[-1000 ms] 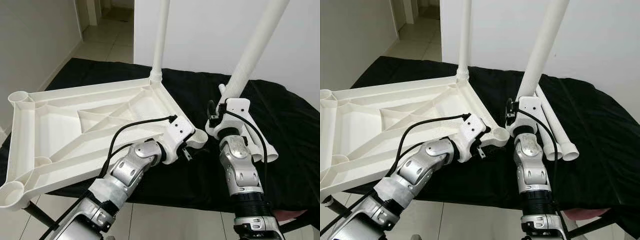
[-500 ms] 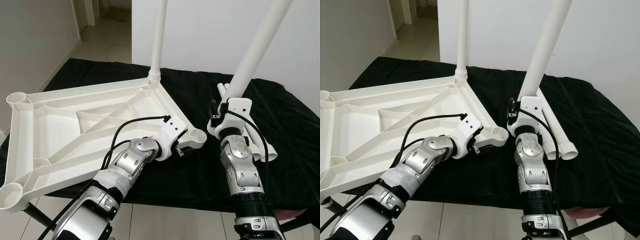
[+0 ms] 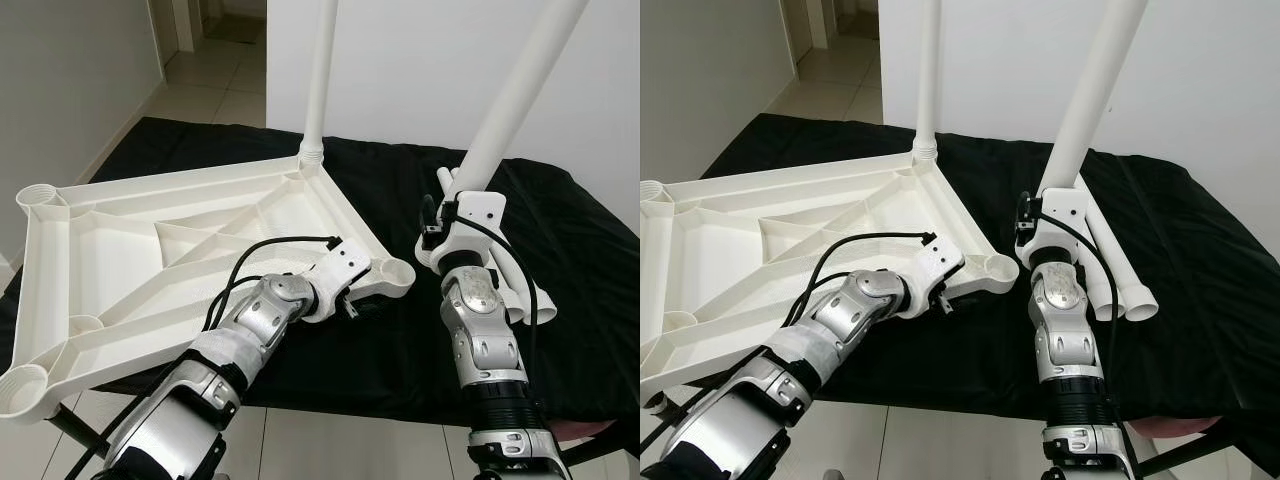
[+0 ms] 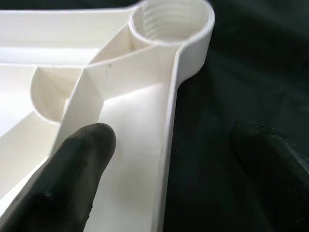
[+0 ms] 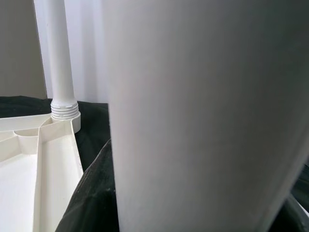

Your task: Building children table

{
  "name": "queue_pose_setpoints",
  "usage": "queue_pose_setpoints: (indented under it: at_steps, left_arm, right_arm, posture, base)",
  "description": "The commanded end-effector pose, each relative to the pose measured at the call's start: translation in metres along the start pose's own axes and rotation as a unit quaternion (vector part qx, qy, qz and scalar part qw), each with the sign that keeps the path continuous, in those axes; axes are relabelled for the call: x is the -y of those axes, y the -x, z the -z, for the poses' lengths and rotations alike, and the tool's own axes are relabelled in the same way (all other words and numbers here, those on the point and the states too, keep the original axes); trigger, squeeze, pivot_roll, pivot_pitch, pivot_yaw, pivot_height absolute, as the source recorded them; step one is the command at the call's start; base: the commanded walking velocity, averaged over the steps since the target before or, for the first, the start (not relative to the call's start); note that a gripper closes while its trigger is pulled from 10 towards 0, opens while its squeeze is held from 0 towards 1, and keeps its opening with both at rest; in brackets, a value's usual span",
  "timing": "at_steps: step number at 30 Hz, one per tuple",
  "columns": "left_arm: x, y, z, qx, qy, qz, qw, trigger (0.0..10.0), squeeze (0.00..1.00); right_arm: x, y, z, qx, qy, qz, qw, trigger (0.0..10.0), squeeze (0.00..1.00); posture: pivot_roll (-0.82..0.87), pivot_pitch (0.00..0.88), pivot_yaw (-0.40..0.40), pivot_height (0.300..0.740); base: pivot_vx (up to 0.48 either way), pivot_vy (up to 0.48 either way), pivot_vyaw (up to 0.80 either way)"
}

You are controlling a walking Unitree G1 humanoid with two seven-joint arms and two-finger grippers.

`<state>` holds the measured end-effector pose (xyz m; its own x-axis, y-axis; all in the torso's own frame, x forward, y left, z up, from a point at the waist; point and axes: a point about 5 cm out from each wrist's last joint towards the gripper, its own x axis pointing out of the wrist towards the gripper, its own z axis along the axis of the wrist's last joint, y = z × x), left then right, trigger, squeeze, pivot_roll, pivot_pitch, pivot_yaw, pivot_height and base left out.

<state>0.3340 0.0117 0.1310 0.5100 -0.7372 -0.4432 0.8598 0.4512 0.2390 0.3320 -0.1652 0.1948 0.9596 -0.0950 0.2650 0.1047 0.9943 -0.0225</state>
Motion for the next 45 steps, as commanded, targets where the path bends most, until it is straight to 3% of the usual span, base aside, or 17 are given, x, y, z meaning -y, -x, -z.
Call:
queue_pose_setpoints:
  at_steps: [1, 4, 11, 12, 17, 29, 40, 43, 45]
  left_arm:
    - [0.006, -0.001, 0.001, -0.006, -0.022, 0.033, 0.999, 10.0, 0.00]
    - [0.016, 0.006, 0.004, -0.002, -0.049, 0.104, 0.993, 10.0, 0.00]
    - [0.024, 0.015, 0.005, 0.014, -0.073, 0.161, 0.984, 10.0, 0.00]
    - [0.029, 0.023, 0.007, 0.019, -0.085, 0.203, 0.975, 10.0, 0.00]
    - [0.032, 0.028, 0.010, 0.017, -0.091, 0.227, 0.970, 10.0, 0.00]
    - [0.046, 0.066, 0.023, 0.000, -0.095, 0.338, 0.937, 10.0, 0.00]
    - [0.044, 0.081, 0.037, -0.043, -0.109, 0.338, 0.934, 10.0, 0.00]
    - [0.035, 0.078, 0.030, -0.033, -0.122, 0.289, 0.949, 10.0, 0.00]
    - [0.034, 0.077, 0.028, -0.029, -0.123, 0.281, 0.951, 10.0, 0.00]
  right_arm:
    - [0.004, -0.003, -0.005, 0.010, 0.000, 0.010, 1.000, 10.0, 0.00]
    - [0.005, -0.003, -0.005, 0.010, 0.001, 0.013, 1.000, 10.0, 0.00]
    - [0.006, -0.003, -0.005, 0.009, 0.002, 0.014, 1.000, 10.0, 0.00]
    - [0.006, -0.003, -0.004, 0.008, 0.002, 0.015, 1.000, 10.0, 0.00]
    - [0.006, -0.003, -0.004, 0.008, 0.002, 0.015, 1.000, 10.0, 0.00]
    - [0.003, -0.003, 0.000, -0.001, 0.002, 0.003, 1.000, 10.0, 0.00]
    - [-0.005, -0.001, 0.008, -0.020, 0.007, -0.025, 0.999, 10.0, 0.00]
    - [-0.006, -0.001, 0.010, -0.025, 0.006, -0.031, 0.999, 10.0, 0.00]
    - [-0.006, -0.001, 0.011, -0.026, 0.005, -0.032, 0.999, 10.0, 0.00]
  posture:
    - [-0.04, 0.000, -0.041, 0.740]
    - [-0.04, 0.000, -0.039, 0.740]
    - [-0.04, 0.000, -0.038, 0.740]
    - [-0.04, 0.000, -0.040, 0.740]
    - [-0.04, 0.000, -0.040, 0.740]
    - [-0.03, 0.000, -0.047, 0.740]
    - [-0.03, 0.000, -0.057, 0.740]
    - [-0.03, 0.000, -0.060, 0.740]
    - [-0.03, 0.000, -0.060, 0.740]
  base:
    - [0.000, 0.000, 0.00]
    - [0.000, 0.000, 0.00]
    - [0.000, 0.000, 0.00]
    - [0.000, 0.000, 0.00]
    - [0.000, 0.000, 0.00]
    - [0.000, 0.000, 0.00]
    - [0.000, 0.000, 0.00]
    - [0.000, 0.000, 0.00]
    - [0.000, 0.000, 0.00]
